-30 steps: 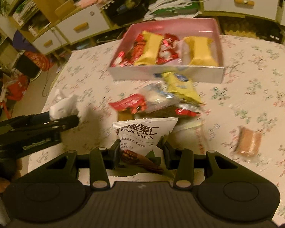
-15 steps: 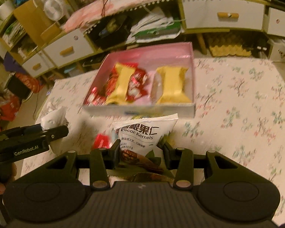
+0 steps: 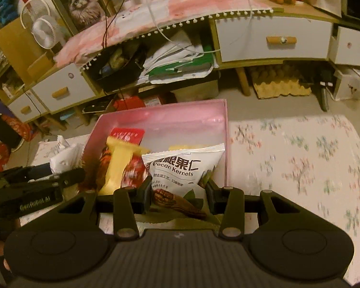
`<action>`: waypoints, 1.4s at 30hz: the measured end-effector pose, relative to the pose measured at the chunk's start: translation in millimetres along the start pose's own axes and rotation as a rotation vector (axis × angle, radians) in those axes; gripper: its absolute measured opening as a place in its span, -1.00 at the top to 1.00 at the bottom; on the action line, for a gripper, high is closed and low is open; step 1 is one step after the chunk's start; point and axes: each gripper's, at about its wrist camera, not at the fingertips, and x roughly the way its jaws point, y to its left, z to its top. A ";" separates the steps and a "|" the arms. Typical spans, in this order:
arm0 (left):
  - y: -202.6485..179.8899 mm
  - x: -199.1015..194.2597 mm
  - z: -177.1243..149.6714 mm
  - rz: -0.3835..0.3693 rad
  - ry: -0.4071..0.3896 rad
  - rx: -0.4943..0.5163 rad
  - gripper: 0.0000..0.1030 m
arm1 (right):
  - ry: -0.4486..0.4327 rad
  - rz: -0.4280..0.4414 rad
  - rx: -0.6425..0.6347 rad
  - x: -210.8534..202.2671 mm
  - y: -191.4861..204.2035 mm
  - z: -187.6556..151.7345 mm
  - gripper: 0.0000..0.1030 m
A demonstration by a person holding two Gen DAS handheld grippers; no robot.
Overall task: Organize snacks
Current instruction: 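Drop the white packet and pecan kernels bag into the pink box with both grippers, then grasp a white-and-blue packet with the left gripper while the right gripper grasps a yellow bag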
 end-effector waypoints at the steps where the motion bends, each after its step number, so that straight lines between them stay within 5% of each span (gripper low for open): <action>1: -1.1 7.0 -1.9 0.008 0.014 0.004 -0.23 | -0.006 0.010 0.003 4.3 0.9 5.7 0.23; 5: -0.9 24.8 -5.4 0.023 0.028 0.062 -0.29 | 0.018 0.032 0.001 33.9 6.6 24.5 0.22; 13: 12.9 9.2 1.6 -0.035 0.007 0.006 -0.59 | 0.011 0.049 0.000 56.4 11.9 34.7 0.09; 22: 16.7 -49.0 8.1 -0.029 -0.011 -0.055 -0.61 | -0.042 0.046 0.088 -6.4 -3.6 26.9 0.04; 34: -8.9 -135.9 -42.9 -0.085 0.040 -0.106 -0.77 | -0.050 0.056 0.059 -110.8 26.0 -16.6 -0.08; 42: -14.8 -131.8 -76.3 -0.098 0.094 -0.090 -0.80 | -0.030 0.108 0.045 -115.5 25.3 -53.6 -0.30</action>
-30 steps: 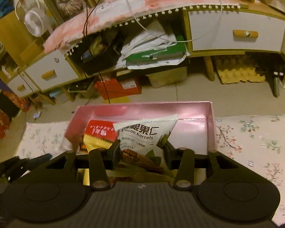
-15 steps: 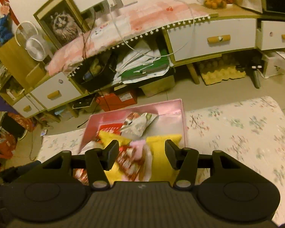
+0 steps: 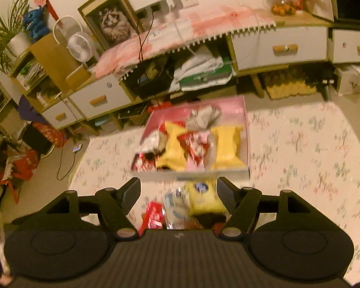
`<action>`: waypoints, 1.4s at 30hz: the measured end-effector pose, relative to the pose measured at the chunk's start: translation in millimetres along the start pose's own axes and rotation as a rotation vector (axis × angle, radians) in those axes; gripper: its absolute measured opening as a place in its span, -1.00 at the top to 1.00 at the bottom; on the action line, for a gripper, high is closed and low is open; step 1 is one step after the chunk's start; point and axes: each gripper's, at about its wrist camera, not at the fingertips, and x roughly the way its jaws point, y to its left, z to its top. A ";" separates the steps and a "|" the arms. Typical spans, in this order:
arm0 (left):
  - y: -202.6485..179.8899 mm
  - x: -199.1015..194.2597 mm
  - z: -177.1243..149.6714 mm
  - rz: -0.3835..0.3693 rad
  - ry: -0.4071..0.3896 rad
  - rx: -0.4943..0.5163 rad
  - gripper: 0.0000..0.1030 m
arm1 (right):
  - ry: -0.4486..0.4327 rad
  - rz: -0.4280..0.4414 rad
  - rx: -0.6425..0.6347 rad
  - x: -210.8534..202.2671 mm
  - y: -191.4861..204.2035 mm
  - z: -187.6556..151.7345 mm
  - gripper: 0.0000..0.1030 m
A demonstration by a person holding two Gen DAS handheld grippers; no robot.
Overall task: Organize snacks
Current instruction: 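Grasp a white-and-blue packet with the left gripper while the right gripper grasps a yellow bag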
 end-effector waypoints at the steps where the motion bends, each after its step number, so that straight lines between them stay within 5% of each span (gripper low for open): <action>1: 1.2 3.7 -0.2 0.011 0.001 0.009 -0.80 | 0.036 -0.020 0.003 5.5 -2.4 -2.9 -0.27; 19: -0.5 32.4 -6.5 -0.046 0.068 -0.102 -0.80 | 0.191 -0.136 -0.076 20.2 -17.7 -26.9 -0.34; 34: -19.4 86.1 2.9 -0.041 0.103 -0.257 -0.74 | 0.165 -0.210 0.054 17.6 -50.7 -17.3 -0.34; 40: -15.8 110.1 -0.4 0.060 0.133 -0.239 -0.26 | 0.173 -0.207 0.061 20.8 -53.7 -14.7 -0.34; 42: -18.5 110.7 -0.4 0.076 0.130 -0.196 0.13 | 0.172 -0.211 0.063 22.4 -56.4 -12.8 -0.34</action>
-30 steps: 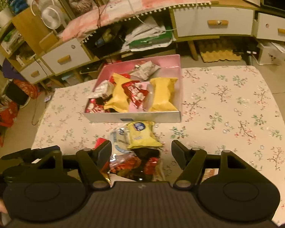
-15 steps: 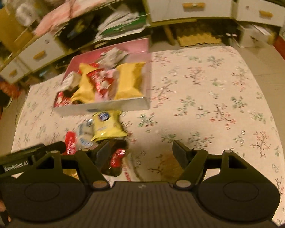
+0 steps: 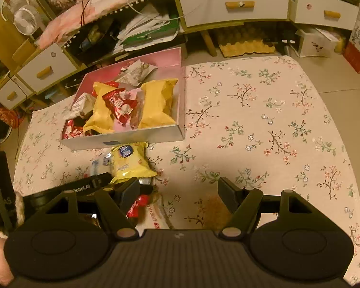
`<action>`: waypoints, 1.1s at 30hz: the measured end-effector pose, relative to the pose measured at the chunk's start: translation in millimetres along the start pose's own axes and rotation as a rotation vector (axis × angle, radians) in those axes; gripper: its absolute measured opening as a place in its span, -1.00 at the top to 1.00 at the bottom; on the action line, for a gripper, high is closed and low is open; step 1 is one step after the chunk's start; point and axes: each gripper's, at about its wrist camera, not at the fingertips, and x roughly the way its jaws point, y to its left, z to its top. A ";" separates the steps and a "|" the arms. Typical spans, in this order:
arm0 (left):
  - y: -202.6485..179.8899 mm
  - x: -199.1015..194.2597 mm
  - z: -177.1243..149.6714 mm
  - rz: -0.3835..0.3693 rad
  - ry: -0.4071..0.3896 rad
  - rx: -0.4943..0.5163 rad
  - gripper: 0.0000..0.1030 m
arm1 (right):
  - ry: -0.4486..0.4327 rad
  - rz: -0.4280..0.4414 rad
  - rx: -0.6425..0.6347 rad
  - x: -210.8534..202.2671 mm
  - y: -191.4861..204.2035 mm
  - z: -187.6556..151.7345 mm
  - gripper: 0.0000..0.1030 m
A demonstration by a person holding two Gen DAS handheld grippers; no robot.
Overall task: Organize snacks
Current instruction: 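Grasp a white-and-blue packet with the left gripper while the right gripper grasps a yellow bag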
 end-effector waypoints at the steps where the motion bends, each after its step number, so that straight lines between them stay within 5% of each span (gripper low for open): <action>1: 0.3 0.1 -0.6 -0.012 0.003 0.007 0.23 | 0.002 -0.004 0.001 2.2 -1.9 1.4 -0.34; 2: 1.1 0.1 -1.0 -0.016 0.006 0.013 0.41 | 0.005 -0.007 0.001 4.9 -3.5 2.4 -0.34; 5: 4.6 -2.6 -2.5 -0.037 0.016 0.036 0.51 | 0.020 -0.013 -0.006 15.5 -6.8 4.6 -0.33; 18: 36.6 -37.7 4.0 -0.102 -0.008 -0.005 0.55 | -0.018 0.102 -0.046 47.3 29.2 11.7 -0.33; 25: 56.1 -47.0 5.2 -0.096 -0.023 -0.034 0.55 | -0.023 0.077 -0.138 69.7 61.6 9.3 -0.32; 27: 58.2 -49.2 5.1 -0.104 -0.024 -0.033 0.55 | -0.005 0.043 -0.199 80.4 68.2 4.3 -0.06; 28: 58.2 -49.7 5.9 -0.108 -0.025 -0.032 0.55 | 0.013 0.042 -0.219 83.4 70.3 1.9 0.22; 33: 60.7 -56.9 10.2 -0.123 -0.050 -0.034 0.55 | 0.047 0.093 -0.193 62.0 73.7 4.2 0.33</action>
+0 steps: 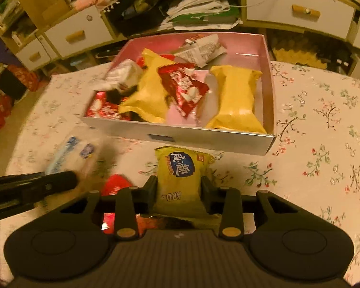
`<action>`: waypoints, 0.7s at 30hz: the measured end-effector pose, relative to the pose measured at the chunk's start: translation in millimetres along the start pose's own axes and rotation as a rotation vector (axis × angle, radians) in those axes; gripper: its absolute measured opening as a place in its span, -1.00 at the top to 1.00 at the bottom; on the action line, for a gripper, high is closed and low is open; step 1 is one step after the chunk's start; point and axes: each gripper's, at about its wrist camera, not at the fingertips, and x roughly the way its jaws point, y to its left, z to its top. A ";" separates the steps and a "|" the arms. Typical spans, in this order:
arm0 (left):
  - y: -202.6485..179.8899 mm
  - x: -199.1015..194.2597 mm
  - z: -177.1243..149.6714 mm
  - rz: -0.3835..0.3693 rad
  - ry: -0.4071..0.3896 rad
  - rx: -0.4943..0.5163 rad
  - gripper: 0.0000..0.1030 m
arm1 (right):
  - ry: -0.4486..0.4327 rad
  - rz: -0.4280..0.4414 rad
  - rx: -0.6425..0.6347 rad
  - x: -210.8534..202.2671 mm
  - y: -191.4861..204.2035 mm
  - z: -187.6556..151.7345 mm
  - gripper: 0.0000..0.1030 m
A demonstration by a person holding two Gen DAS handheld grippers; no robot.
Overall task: Organize snacks
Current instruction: 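Grasp a white-and-blue packet with the left gripper while the right gripper grasps a yellow bag, then place the white packet and yellow bag into the pink box with both grippers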
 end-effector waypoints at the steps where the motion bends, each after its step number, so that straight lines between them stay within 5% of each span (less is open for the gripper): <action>1: -0.1 -0.7 0.1 -0.003 -0.002 0.001 0.55 | 0.006 0.013 0.007 -5.4 0.0 -0.1 0.33; 21: -13.0 -8.4 11.2 -0.057 -0.091 0.042 0.55 | -0.092 0.062 0.147 -49.3 -34.6 11.5 0.33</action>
